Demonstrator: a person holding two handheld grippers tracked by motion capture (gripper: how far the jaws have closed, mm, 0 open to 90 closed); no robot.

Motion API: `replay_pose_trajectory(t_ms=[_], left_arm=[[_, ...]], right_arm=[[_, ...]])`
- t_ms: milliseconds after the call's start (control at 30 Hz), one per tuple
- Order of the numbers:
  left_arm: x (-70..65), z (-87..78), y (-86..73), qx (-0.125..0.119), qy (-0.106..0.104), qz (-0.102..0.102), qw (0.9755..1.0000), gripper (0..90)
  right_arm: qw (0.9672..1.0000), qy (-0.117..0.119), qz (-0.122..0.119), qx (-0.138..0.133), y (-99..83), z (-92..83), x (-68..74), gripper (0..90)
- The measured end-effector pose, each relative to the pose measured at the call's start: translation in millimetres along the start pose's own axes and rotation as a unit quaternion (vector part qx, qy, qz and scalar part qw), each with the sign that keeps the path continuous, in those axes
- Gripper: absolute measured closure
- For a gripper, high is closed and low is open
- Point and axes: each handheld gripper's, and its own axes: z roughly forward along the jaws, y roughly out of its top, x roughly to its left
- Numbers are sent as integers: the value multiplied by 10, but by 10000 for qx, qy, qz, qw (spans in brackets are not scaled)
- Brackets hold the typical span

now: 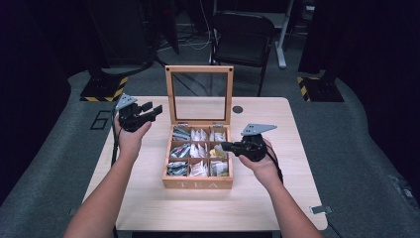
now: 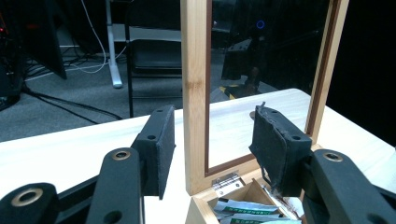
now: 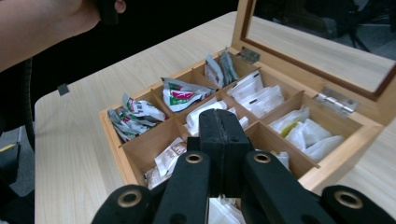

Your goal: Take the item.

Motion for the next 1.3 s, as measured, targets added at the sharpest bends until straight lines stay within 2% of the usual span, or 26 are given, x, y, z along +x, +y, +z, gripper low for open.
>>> replay_pose_trajectory(t_ms=[267, 600, 1200, 1300], left_arm=[[11, -4, -12, 5, 8, 0, 10000, 492], [6, 3, -16, 23, 5, -6, 10000, 492], [7, 5, -22, 18, 17, -20, 10000, 492], [5, 9, -22, 14, 8, -4, 10000, 492]], right_arm=[[9993, -305, 115, -201, 13, -232, -131, 900], [9965, -695, 265, -388, -17, -469, -297, 900], [9894, -1315, 452, -426, -121, -755, -525, 900], [9888, -1351, 467, -436, -138, -772, -555, 900]])
